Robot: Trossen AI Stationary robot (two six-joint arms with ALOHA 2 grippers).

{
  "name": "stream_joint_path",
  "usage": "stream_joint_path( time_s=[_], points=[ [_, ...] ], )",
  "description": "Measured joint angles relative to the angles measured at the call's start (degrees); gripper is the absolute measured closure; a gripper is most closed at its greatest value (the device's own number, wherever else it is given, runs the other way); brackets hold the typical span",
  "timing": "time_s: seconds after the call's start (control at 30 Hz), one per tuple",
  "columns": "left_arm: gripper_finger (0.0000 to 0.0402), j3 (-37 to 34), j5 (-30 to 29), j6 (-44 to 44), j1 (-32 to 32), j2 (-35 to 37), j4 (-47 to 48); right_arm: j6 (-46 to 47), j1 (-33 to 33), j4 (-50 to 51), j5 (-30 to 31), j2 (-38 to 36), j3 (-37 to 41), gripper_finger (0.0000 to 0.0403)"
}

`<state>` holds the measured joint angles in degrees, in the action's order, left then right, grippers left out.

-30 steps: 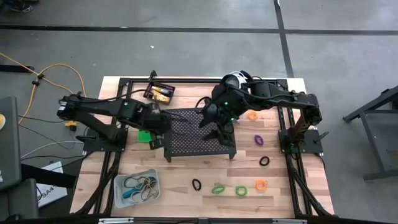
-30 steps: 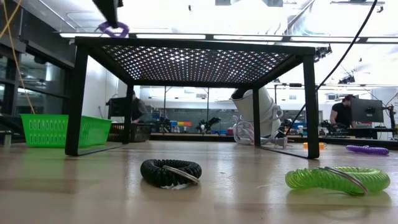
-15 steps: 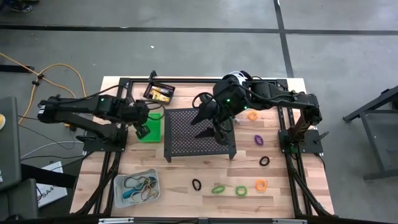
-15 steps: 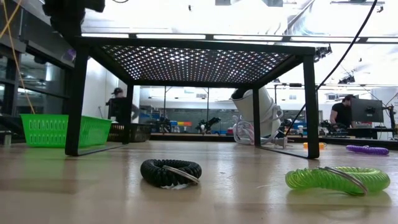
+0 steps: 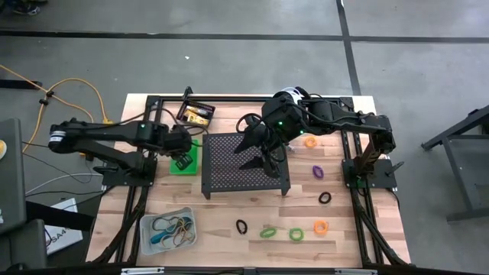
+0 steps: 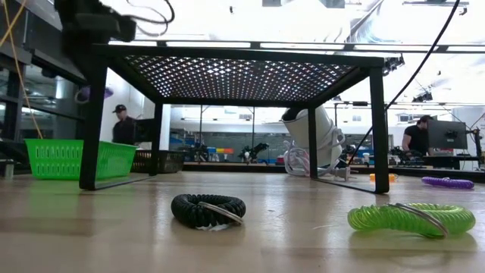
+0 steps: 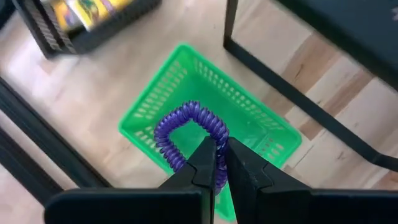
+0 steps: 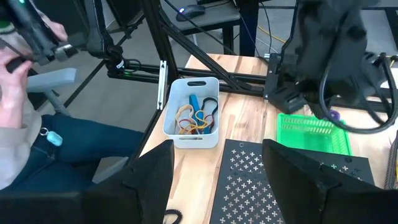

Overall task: Pick & Place Office Desk Supplies
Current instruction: Put the left purple spring keychain into the green bin

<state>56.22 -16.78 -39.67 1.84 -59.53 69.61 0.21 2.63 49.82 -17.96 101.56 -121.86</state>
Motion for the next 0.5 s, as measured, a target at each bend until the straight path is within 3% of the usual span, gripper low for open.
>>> stream_joint_path(
  time_s=[0.5],
  points=[
    [0.0383, -12.2, 2.3, -9.0, 1.1, 0.0, -11.9, 0.0, 0.0, 0.0, 0.0, 0.0, 0.0, 0.0172]
  ],
)
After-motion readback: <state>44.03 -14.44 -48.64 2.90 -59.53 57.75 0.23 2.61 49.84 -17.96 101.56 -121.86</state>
